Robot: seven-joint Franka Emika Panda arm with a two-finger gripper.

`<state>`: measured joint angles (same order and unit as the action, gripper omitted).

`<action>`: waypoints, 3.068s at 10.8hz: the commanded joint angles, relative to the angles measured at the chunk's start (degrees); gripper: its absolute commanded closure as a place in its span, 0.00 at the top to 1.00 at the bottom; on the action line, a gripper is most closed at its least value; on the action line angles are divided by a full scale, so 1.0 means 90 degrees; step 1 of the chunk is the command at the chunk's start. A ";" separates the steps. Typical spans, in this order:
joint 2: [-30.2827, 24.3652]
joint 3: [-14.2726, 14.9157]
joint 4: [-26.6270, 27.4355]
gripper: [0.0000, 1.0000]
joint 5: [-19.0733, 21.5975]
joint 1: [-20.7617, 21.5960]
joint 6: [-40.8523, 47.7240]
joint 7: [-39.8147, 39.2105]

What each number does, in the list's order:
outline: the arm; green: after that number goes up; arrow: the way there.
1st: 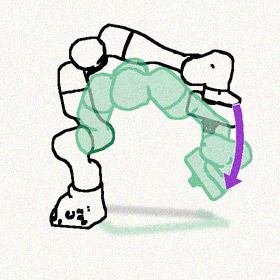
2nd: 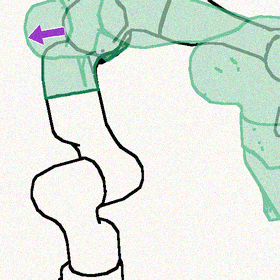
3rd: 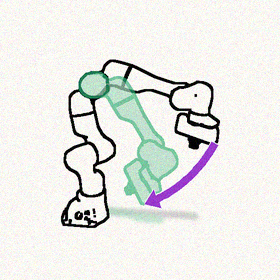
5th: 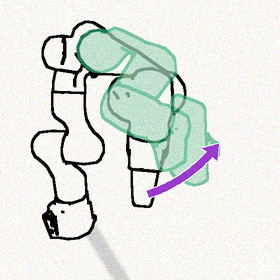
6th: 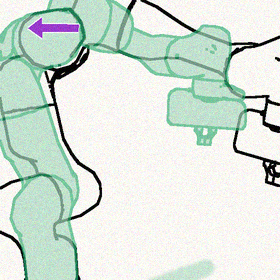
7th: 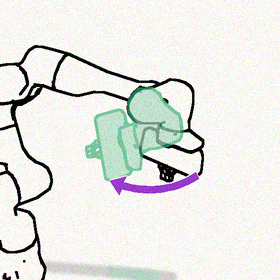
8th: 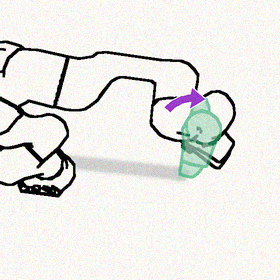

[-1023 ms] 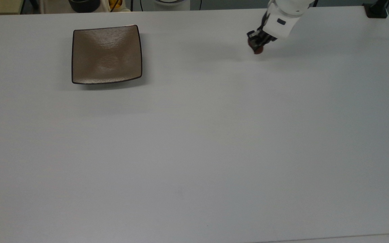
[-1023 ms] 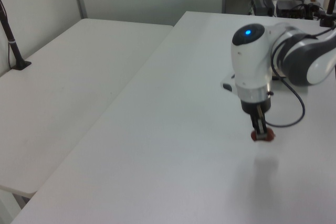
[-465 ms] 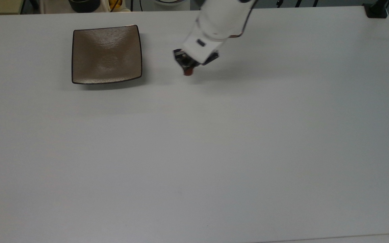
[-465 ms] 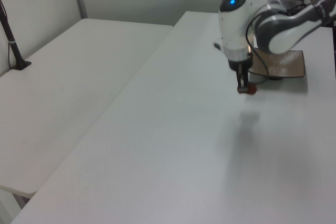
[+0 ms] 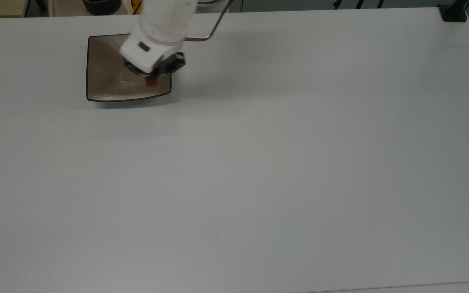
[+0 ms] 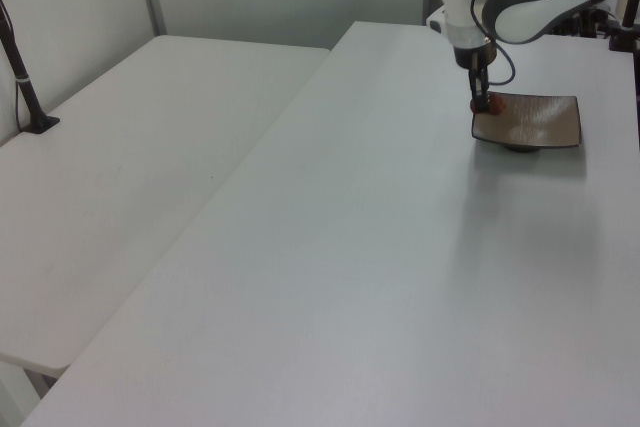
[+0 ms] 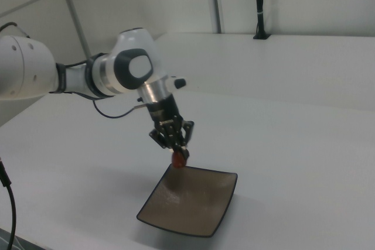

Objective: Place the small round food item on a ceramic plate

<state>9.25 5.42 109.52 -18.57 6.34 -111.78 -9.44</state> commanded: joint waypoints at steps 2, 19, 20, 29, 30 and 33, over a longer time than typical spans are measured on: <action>-0.0022 0.0511 0.0515 0.48 0.0080 -0.0314 -0.0500 -0.1381; -0.1007 -0.0521 0.0145 1.00 0.2434 -0.0168 0.0212 0.1067; -0.1085 -0.0746 0.0136 1.00 0.2434 -0.0168 0.0232 0.1262; -0.1096 -0.1412 0.0165 1.00 0.1712 -0.0430 0.0232 0.1714; -0.1086 -0.1412 0.0165 1.00 0.1702 -0.0547 0.0232 0.1597; -0.1106 -0.0918 0.0146 1.00 0.1721 -0.0394 0.0271 0.1412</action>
<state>0.01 -6.47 110.92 -2.80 1.58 -110.83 5.66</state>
